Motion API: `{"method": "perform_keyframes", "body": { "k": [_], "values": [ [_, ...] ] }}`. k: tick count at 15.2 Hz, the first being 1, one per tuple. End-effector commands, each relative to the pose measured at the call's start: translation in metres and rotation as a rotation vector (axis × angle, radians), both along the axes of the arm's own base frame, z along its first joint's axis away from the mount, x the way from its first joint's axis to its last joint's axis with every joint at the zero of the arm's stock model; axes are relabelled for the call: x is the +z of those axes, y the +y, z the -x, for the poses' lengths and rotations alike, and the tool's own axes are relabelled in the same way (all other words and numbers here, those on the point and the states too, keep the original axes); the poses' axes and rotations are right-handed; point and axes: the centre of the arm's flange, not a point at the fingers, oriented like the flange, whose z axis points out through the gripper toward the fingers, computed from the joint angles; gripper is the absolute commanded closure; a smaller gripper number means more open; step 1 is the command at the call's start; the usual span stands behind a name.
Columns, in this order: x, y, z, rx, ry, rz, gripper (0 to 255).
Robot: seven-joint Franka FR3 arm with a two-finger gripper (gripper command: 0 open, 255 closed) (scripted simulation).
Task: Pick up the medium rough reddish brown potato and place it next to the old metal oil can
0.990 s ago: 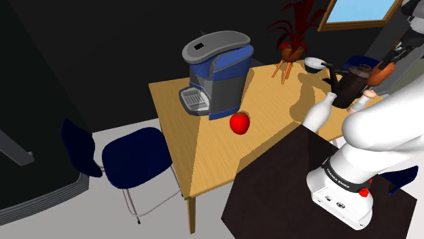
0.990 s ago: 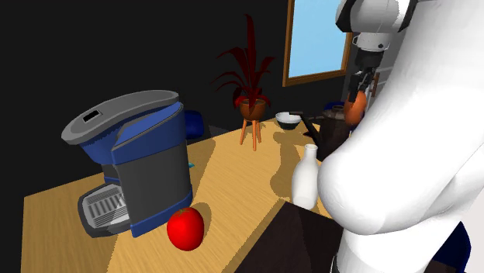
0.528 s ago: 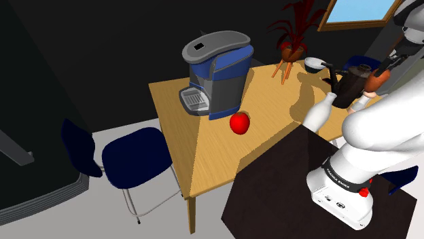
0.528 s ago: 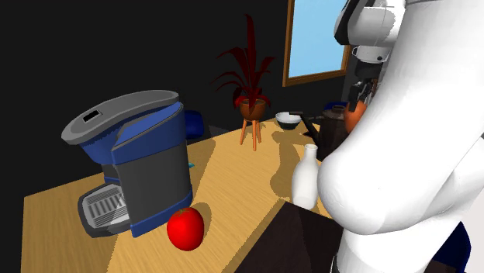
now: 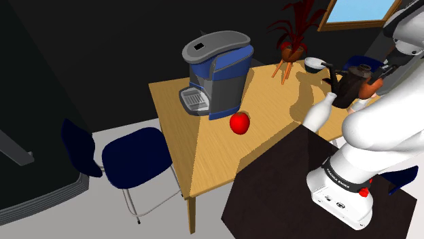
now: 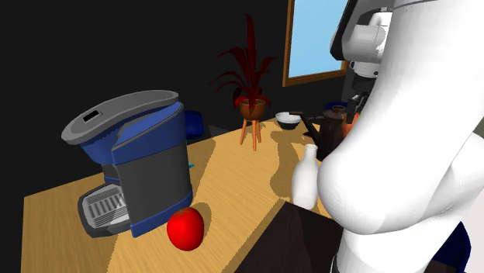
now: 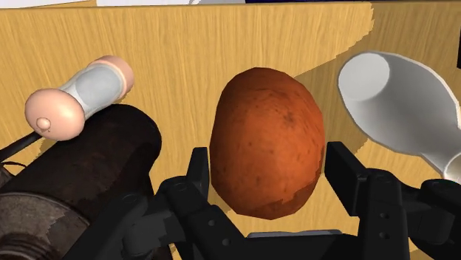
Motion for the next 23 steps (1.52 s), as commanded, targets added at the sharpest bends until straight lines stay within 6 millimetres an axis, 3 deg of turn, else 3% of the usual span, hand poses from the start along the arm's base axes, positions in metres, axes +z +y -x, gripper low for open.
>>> {"method": "perform_keyframes", "body": {
  "k": [1, 23],
  "values": [
    [-0.009, 0.0, 0.0, 0.0, 0.0, 0.001, 255],
    [-0.125, 0.0, 0.0, 0.0, 0.0, 0.001, 255]
  ]
}}
